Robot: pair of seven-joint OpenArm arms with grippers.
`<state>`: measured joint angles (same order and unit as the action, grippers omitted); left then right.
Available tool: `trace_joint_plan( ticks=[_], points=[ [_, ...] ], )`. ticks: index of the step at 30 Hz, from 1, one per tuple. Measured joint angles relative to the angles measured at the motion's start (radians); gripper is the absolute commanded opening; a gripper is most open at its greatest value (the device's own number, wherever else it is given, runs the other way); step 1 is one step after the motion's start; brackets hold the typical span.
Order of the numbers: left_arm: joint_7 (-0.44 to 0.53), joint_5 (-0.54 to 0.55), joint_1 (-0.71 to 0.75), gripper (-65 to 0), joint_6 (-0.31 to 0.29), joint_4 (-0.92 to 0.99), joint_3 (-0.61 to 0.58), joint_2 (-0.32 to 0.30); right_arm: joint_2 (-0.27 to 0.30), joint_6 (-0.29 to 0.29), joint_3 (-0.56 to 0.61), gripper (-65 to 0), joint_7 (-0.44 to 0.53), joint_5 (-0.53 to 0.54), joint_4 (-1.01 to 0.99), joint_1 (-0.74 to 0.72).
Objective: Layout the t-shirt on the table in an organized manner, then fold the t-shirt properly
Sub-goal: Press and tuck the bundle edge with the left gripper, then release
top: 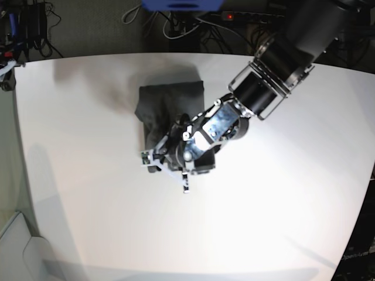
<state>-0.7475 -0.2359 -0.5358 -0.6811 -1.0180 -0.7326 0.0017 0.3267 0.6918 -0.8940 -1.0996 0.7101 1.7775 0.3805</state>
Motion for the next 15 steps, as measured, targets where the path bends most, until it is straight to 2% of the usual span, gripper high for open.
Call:
trace_joint_plan(
  ticks=[4, 10, 15],
  points=[
    [-0.008, 0.0, -0.026, -64.5, -0.003, 0.002, -0.066, -0.001, 0.0, 0.0, 0.004, -65.0, 0.0, 0.0, 0.0, 0.0],
    [-0.01, -0.008, -0.031, -64.5, -0.011, 0.003, -0.082, 0.02, 0.0, 0.0, 0.006, -65.0, 0.0, 0.0, 0.0, 0.0],
    [-0.011, -0.136, -0.029, -64.5, -0.023, 0.007, -0.081, 0.05, 0.0, 0.0, 0.006, -65.0, 0.0, 0.0, 0.0, 0.0]
  ],
)
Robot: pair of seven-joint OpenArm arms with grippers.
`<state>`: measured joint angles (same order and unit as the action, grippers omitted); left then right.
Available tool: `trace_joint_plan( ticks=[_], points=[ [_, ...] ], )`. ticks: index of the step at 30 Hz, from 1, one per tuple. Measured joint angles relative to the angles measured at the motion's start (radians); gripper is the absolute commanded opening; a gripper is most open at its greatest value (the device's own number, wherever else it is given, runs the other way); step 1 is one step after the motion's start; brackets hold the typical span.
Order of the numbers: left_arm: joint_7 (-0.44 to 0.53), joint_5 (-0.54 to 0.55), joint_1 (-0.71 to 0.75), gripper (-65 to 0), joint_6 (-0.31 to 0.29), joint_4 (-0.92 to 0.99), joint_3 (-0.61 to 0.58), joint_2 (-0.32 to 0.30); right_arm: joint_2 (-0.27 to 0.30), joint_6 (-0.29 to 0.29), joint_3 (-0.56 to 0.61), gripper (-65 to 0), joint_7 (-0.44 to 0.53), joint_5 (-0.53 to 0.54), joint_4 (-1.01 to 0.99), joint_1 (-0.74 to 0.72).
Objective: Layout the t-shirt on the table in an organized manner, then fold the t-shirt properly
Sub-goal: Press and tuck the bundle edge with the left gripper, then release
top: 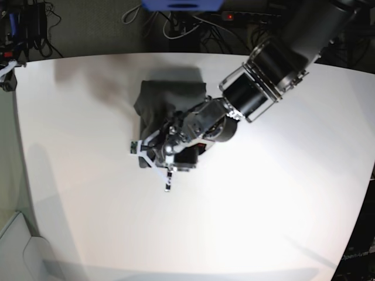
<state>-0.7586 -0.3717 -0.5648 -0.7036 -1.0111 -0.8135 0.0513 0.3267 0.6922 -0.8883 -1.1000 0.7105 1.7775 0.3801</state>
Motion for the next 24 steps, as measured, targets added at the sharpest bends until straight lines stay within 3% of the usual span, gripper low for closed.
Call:
trace_joint_plan(
  ticks=[13, 15, 21, 24],
  points=[
    [0.0, -0.055, 0.003, -63.2, 0.0, 0.002, 0.0, 0.01, 0.0, 0.0, 0.0, -65.0, 0.0, 0.0, 0.0, 0.0],
    [0.0, -0.055, 0.003, -57.7, 0.0, 0.002, 0.0, 0.009, 0.0, 0.0, 0.0, -65.0, 0.0, 0.0, 0.0, 0.0],
    [0.004, -0.062, 0.002, -24.5, 0.003, -0.006, 0.06, 0.011, 0.0, 0.0, 0.001, -65.0, 0.0, 0.0, 0.0, 0.0],
    [0.004, -0.066, 0.002, -19.5, 0.003, -0.012, 0.132, 0.009, 0.0, 0.0, 0.013, -65.0, 0.0, 0.0, 0.0, 0.0]
  ],
)
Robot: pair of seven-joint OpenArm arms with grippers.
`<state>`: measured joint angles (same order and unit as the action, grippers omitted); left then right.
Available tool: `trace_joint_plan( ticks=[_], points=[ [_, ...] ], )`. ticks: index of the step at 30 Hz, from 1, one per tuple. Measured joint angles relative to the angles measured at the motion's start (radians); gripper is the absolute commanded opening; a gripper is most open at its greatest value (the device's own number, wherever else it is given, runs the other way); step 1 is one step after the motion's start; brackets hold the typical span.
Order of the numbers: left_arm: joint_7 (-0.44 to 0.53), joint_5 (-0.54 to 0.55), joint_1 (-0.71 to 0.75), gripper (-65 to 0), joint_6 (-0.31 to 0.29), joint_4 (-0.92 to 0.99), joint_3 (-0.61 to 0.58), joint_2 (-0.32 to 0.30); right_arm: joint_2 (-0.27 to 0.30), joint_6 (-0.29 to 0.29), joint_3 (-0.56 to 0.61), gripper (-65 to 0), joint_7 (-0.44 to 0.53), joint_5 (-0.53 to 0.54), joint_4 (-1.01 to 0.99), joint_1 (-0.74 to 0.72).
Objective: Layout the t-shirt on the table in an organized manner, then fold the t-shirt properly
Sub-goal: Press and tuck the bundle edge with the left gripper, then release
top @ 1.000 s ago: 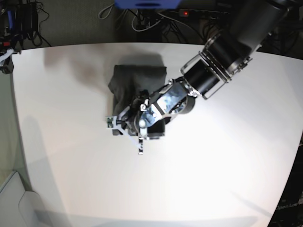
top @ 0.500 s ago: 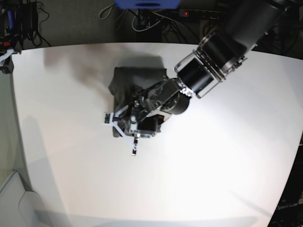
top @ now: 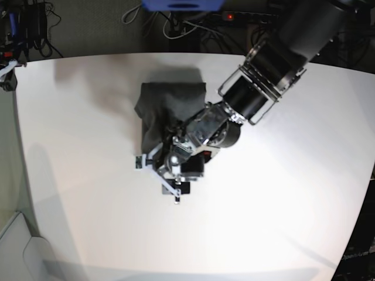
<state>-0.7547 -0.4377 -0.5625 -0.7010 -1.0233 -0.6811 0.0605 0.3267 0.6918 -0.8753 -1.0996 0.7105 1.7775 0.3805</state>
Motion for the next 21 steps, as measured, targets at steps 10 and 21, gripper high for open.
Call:
trace_joint_plan(
  ticks=[10, 21],
  points=[
    [-0.005, -0.004, 0.028, -22.9, -0.006, -0.249, 0.275, -0.005, -0.003, 0.0, 0.089, -65.0, -0.004, 0.0, 0.001, -0.023],
    [-0.038, -0.005, 0.179, -22.9, -0.005, -0.43, 0.43, -0.046, -0.068, 0.0, 0.288, -65.0, -0.003, 0.002, 0.078, -0.081]
  ],
)
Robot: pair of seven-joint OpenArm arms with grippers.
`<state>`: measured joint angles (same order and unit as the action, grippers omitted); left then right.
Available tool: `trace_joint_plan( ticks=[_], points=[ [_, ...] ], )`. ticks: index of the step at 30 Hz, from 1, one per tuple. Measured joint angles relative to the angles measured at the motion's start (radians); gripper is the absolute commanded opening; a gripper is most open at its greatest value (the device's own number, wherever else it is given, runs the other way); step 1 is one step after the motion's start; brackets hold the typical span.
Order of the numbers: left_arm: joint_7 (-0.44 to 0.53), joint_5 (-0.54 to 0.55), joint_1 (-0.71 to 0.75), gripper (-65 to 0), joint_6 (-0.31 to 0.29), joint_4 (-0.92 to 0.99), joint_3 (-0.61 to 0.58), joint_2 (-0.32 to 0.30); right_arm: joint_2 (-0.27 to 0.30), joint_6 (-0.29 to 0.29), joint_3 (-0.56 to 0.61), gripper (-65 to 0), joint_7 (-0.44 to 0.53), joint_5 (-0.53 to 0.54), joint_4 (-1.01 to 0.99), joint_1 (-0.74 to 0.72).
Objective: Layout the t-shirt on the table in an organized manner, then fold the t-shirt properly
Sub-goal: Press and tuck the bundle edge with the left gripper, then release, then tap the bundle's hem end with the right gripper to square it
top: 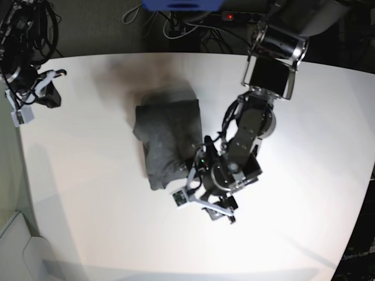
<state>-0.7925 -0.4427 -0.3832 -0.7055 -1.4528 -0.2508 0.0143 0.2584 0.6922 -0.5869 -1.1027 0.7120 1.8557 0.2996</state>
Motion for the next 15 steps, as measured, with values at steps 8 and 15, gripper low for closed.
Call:
trace_joint_plan(
  ticks=[8, 15],
  points=[
    [-0.137, 0.008, 0.01, -22.9, 0.005, -0.145, 0.28, -0.008, -0.076, -0.001, 0.161, -65.0, -0.082, 0.0, -0.001, -0.138],
    [-0.19, -0.004, 0.184, -29.2, 0.003, -0.284, 0.582, -0.145, -0.234, -0.001, 0.267, -65.0, -0.206, -0.021, -0.005, -0.32]
  ],
)
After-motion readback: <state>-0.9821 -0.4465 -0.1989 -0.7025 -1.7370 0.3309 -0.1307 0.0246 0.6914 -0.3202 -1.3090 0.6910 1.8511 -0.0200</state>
